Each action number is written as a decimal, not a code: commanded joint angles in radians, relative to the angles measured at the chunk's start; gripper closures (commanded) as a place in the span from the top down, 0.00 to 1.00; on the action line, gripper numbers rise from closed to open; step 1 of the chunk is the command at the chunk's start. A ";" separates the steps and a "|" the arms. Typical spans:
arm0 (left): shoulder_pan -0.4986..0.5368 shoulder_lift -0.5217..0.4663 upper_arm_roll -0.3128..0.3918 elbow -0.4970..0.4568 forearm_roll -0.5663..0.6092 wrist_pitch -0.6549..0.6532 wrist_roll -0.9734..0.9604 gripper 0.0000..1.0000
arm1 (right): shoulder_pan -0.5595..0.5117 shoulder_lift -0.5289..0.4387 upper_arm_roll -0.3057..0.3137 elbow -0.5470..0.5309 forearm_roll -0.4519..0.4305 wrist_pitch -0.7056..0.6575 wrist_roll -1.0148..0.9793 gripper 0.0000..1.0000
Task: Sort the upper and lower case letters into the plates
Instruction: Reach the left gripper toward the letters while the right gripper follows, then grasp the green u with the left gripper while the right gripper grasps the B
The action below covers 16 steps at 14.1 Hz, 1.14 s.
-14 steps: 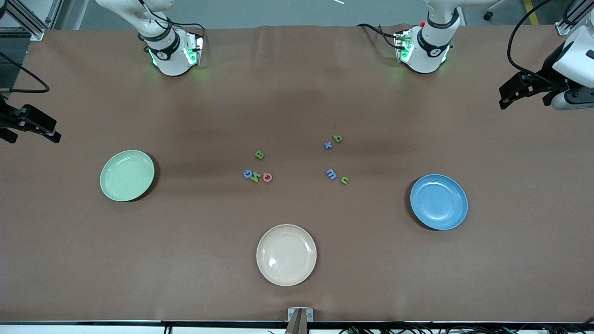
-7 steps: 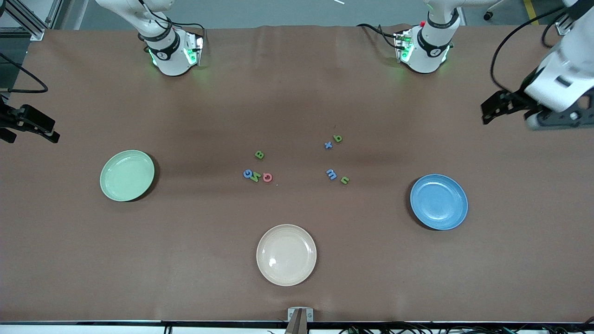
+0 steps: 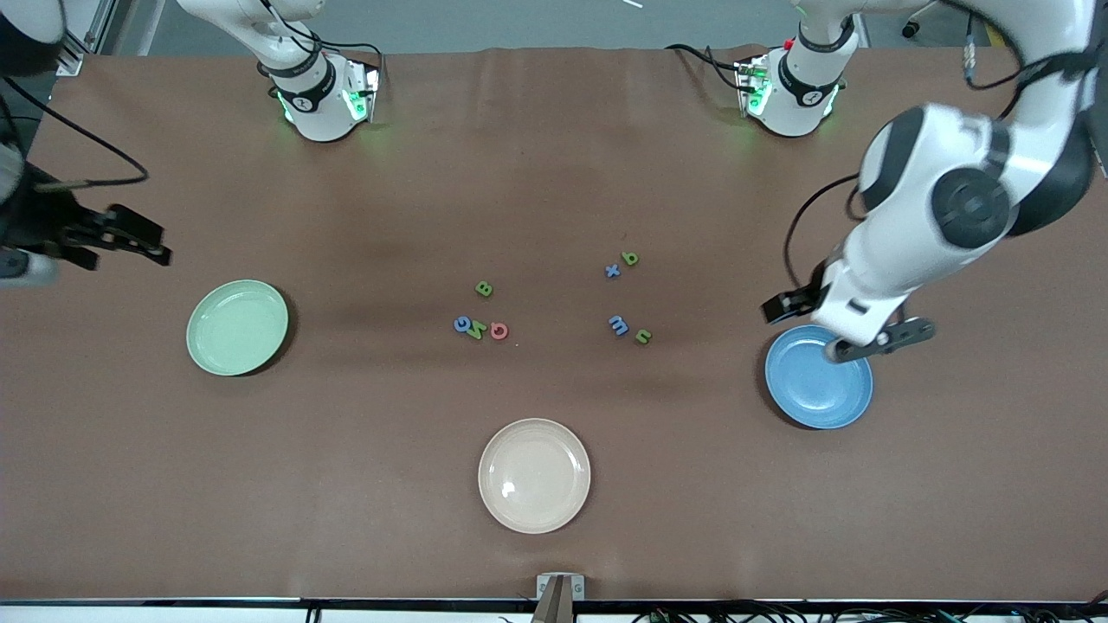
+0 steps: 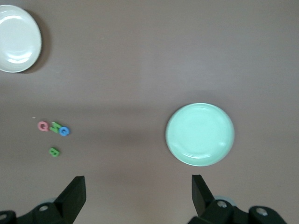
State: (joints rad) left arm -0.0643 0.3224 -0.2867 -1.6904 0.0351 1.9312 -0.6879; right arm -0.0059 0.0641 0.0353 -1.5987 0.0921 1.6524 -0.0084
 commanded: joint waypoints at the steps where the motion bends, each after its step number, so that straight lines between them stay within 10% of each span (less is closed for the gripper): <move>1: -0.077 0.108 0.000 -0.011 0.034 0.154 -0.227 1.00 | 0.035 -0.015 0.002 -0.150 0.047 0.134 0.037 1.00; 9: -0.198 0.337 -0.003 -0.014 0.129 0.403 -0.702 0.89 | 0.341 0.130 0.000 -0.296 0.038 0.484 0.567 1.00; 16: -0.241 0.347 -0.002 -0.093 0.131 0.454 -0.840 0.81 | 0.532 0.335 -0.002 -0.294 -0.055 0.658 0.797 1.00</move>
State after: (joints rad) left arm -0.3086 0.6956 -0.2902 -1.7244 0.1450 2.3770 -1.4988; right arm 0.4732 0.3587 0.0439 -1.8971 0.1073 2.2923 0.7596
